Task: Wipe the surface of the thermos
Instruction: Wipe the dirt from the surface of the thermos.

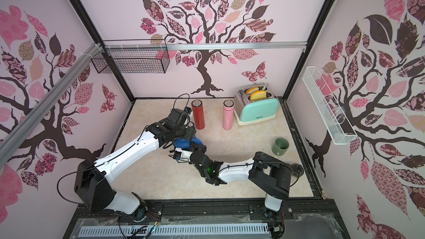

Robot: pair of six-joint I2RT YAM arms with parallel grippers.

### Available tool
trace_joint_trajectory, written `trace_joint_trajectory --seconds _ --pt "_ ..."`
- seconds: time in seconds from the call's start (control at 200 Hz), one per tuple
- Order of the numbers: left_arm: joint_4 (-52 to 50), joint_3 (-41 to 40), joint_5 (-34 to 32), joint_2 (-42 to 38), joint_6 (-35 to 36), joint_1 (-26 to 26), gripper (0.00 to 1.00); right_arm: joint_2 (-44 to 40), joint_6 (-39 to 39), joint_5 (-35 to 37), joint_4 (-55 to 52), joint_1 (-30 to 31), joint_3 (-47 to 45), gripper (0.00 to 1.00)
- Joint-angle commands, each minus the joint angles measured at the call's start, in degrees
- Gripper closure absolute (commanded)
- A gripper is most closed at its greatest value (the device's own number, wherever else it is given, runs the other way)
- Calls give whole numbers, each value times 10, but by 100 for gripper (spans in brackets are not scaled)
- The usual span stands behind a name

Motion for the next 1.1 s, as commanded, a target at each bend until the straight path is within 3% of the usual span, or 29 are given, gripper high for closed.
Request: trace_joint_trajectory --seconds 0.0,0.34,0.45,0.595,0.845,0.985,1.095 --pt "-27 -19 24 -3 -2 -2 100 -11 -7 27 -3 -6 23 100" --pt "-26 -28 20 -21 -1 -2 100 93 111 -19 -16 -14 -13 100" --pt "-23 -33 20 -27 1 -2 100 88 144 -30 -32 -15 -20 100" --pt "-14 -45 21 -37 13 -2 100 13 199 -42 -87 -17 -51 100" --pt "23 -90 14 -88 42 1 100 -191 316 -47 -209 -31 -142 100" --pt "34 -103 27 -109 65 3 100 -292 373 -88 -244 -79 -174 100" --pt "61 -120 92 -124 95 3 100 -334 438 -116 -252 -131 -164 100"
